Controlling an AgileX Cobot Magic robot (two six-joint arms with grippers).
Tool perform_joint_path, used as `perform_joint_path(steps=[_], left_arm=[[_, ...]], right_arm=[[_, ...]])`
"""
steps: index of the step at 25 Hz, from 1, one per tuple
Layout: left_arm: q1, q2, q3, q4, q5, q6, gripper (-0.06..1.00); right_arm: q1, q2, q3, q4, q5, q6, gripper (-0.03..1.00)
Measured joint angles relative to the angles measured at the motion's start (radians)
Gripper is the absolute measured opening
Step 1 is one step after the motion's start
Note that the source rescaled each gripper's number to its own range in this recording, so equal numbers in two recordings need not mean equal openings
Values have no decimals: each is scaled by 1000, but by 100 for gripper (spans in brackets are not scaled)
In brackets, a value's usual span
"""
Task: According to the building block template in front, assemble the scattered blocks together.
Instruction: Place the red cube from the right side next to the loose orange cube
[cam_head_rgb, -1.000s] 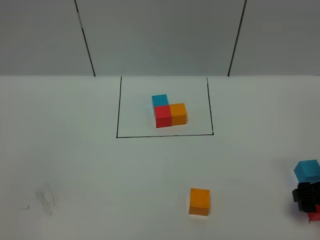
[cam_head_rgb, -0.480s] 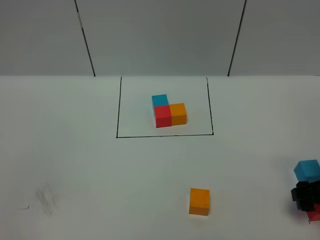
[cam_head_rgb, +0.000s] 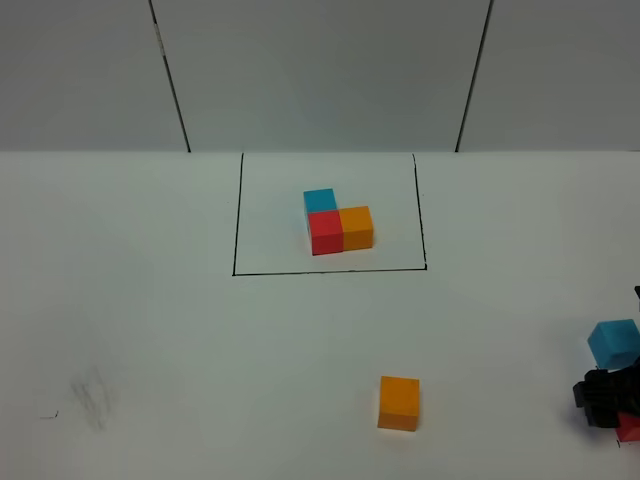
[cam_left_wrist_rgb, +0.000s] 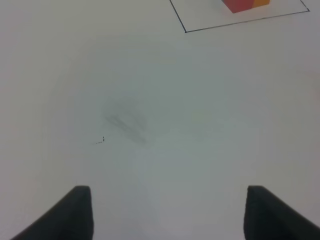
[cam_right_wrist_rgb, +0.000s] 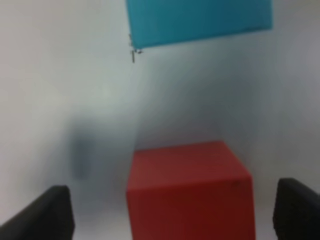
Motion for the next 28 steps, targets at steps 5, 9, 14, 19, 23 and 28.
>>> perform_joint_path(steps=[5,9,14,19,23,28], left_arm=[[0,0,0,0,0,1,53],[0,0,0,0,0,1,53],[0,0,0,0,0,1,53],[0,0,0,0,0,1,53],[0,0,0,0,0,1,53],[0,0,0,0,0,1,53]], right_arm=[[0,3,0,0,-2,0,41],[0,3,0,1,1,0,19],[0,3,0,3,19,0,19],[0,-66,-1,3,165,-3,19],[40,-228,-30,14,326,-34,19],[218,-364,-103,82,456,-270,19]])
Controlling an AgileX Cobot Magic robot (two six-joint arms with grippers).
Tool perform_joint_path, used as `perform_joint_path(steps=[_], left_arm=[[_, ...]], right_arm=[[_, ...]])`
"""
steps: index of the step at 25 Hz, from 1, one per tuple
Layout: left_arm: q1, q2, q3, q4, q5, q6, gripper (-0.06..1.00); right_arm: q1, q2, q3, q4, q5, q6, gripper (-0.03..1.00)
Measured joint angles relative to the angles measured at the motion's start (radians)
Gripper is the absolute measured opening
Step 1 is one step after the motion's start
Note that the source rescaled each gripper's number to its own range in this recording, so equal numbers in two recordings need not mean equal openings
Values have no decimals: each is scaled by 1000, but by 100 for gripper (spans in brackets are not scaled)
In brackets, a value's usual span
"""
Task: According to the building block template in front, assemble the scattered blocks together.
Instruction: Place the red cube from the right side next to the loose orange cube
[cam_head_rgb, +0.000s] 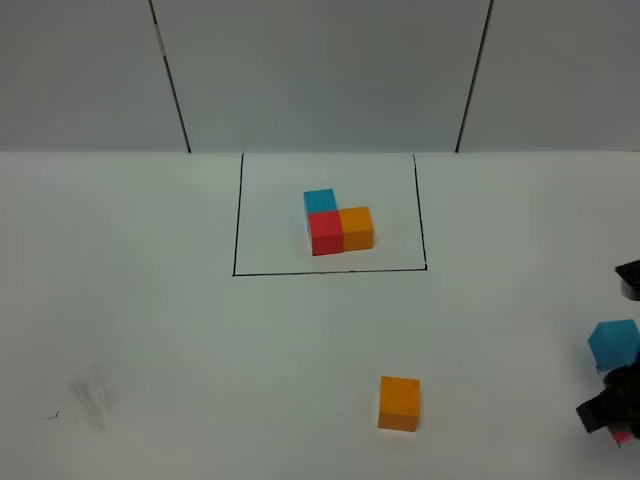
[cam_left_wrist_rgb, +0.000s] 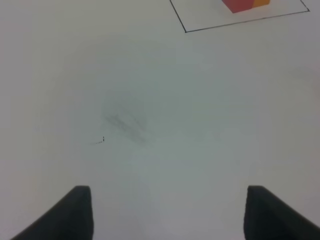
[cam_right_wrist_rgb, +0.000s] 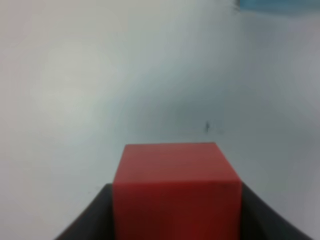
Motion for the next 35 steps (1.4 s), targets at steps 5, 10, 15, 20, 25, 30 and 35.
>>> perform_joint_path(steps=[5,10,15,20,25,30,35], left_arm=[[0,0,0,0,0,0,53],[0,0,0,0,0,0,53],[0,0,0,0,0,0,53],[0,0,0,0,0,0,53],[0,0,0,0,0,-1,53],[0,0,0,0,0,-1,53],[0,0,0,0,0,-1,53]], right_arm=[[174,23,-113,7,87,-356,19],[274,146,-279,-19,65,-487,19],[333,339,-466,-37,47,-553,19],[390,482,-590,-36,47,-603,19],[439,571,-628,-16,32,-676,19],[480,640,-665,63,22,-750,19],[492,693,-726,77,-1,-738,19]])
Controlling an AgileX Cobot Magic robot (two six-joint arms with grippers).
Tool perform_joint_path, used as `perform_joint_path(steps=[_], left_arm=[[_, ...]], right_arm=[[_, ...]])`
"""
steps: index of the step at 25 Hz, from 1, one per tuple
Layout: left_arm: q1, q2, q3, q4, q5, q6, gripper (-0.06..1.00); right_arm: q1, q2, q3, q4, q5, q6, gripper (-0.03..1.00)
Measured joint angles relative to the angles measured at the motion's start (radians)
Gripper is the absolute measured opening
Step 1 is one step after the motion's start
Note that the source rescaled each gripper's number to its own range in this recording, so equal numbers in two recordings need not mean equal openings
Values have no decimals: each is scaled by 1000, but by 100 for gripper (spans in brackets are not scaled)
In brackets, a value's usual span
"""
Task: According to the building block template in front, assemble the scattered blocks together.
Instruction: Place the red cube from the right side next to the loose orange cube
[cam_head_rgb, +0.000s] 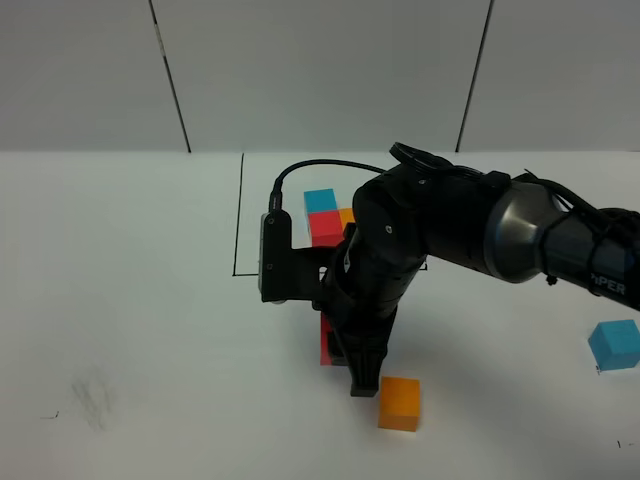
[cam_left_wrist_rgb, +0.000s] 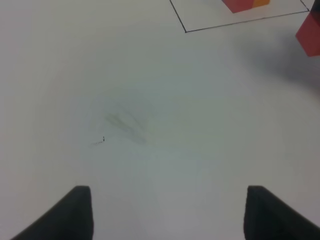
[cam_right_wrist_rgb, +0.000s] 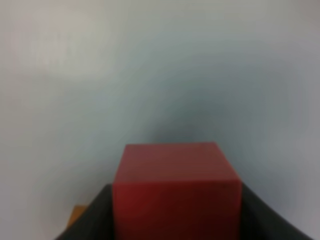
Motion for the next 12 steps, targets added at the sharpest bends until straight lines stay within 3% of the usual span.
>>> perform_joint_path(steps=[12], left_arm=[[0,0,0,0,0,0,53]], right_arm=[[11,73,-27,19,6,152,19]])
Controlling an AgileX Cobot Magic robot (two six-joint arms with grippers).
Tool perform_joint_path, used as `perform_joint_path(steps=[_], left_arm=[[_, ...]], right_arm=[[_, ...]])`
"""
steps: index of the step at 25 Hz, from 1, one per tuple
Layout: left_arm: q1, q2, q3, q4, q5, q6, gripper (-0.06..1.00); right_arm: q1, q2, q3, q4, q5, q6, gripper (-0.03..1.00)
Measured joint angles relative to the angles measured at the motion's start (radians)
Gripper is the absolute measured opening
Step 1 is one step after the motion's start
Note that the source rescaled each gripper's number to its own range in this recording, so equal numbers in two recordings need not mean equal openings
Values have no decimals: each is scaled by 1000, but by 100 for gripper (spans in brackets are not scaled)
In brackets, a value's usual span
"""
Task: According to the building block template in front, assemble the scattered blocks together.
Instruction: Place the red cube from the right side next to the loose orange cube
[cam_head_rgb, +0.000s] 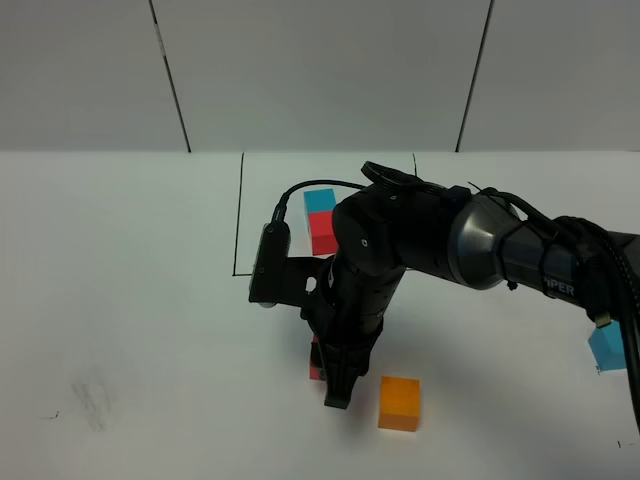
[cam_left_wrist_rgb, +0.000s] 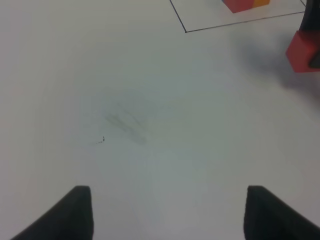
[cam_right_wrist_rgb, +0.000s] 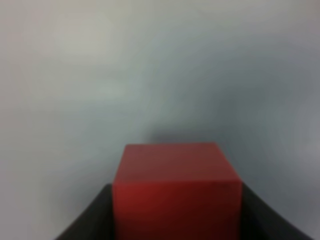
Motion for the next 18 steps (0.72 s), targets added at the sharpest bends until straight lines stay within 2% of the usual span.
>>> perform_joint_path(steps=[11,18], left_arm=[[0,0,0,0,0,0,53],[0,0,0,0,0,0,53]], right_arm=[[28,0,0,-12,66,17,19],[42,0,14,-12,41,37,19]])
